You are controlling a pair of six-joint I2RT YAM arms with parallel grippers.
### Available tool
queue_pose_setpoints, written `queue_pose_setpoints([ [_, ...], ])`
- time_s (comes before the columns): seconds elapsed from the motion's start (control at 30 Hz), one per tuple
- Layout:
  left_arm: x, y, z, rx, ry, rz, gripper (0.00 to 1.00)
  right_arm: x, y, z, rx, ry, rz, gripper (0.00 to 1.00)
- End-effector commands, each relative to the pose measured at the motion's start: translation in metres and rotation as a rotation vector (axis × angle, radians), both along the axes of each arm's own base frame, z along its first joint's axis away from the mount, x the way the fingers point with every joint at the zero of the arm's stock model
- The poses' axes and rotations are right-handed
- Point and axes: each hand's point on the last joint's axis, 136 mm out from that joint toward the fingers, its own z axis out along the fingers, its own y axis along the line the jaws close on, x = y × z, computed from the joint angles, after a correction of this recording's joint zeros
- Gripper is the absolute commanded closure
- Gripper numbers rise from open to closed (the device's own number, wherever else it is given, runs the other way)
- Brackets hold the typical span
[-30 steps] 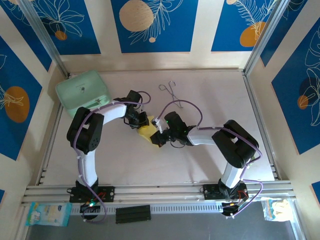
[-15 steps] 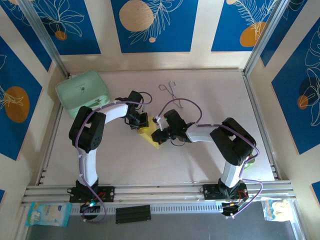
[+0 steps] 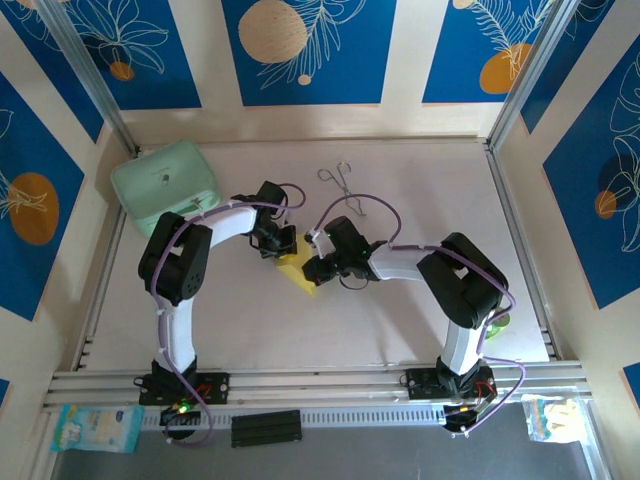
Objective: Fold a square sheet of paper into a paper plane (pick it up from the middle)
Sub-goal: Third fold the triangle at the center of the table.
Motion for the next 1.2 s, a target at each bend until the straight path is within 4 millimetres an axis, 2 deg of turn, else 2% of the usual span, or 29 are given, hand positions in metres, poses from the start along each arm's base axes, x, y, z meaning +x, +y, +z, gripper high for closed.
queue_pose_setpoints([
  [0.0, -0.016, 0.005, -0.020, 0.065, 0.065, -0.022, 0.94, 0.002, -0.001, -0.005, -0.035, 0.023, -0.018, 1.00],
  [1.17, -0.014, 0.000, -0.019, 0.049, 0.064, -0.019, 0.94, 0.003, -0.006, -0.025, -0.128, 0.041, -0.045, 1.00],
])
